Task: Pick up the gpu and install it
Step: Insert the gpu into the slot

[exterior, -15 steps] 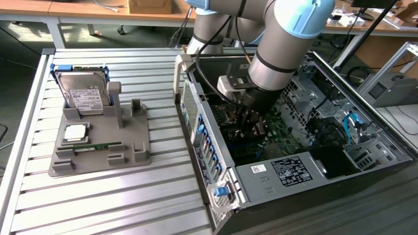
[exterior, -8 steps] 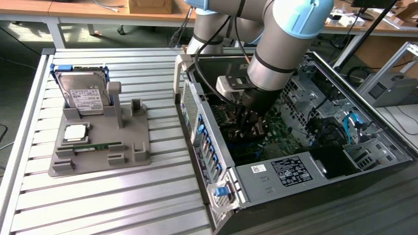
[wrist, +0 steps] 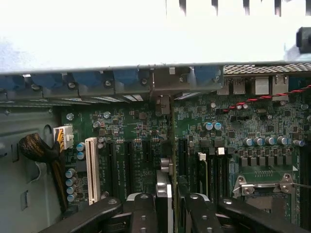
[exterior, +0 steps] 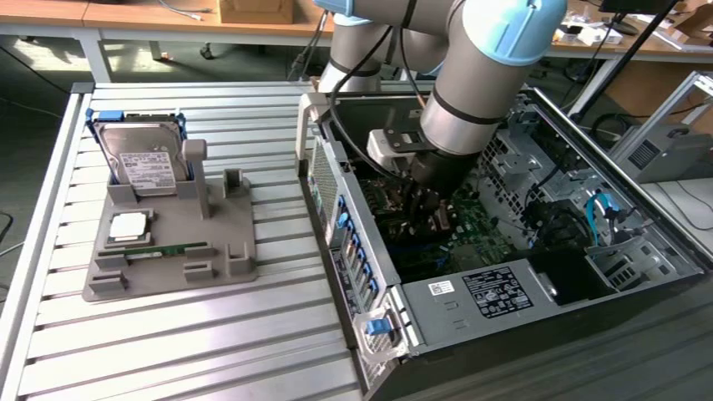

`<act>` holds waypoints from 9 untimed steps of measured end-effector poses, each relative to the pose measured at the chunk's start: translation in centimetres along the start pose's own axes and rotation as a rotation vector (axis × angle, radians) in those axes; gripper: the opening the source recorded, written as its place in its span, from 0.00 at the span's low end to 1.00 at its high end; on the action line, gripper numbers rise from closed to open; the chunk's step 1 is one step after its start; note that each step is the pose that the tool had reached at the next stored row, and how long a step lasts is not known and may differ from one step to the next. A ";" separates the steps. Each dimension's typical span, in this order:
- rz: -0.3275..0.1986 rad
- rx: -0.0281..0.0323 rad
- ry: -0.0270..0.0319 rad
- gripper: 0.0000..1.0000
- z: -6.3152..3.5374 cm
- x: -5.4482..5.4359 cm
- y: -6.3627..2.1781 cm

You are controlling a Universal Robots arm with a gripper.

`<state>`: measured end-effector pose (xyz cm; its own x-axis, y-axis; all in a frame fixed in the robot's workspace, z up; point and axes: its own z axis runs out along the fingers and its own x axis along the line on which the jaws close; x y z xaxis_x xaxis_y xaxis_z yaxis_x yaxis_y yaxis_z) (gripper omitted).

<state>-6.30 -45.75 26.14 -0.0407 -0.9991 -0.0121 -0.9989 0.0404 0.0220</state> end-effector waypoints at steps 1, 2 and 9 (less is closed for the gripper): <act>0.000 0.0022 0.0001 0.27 -0.02 0.0 0.09; 0.000 0.0035 0.0001 0.27 -0.04 0.0 0.14; 0.000 0.0120 -0.0003 0.27 -0.13 0.0 0.39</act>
<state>-6.68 -45.75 26.27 -0.0404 -0.9991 -0.0123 -0.9991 0.0403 0.0100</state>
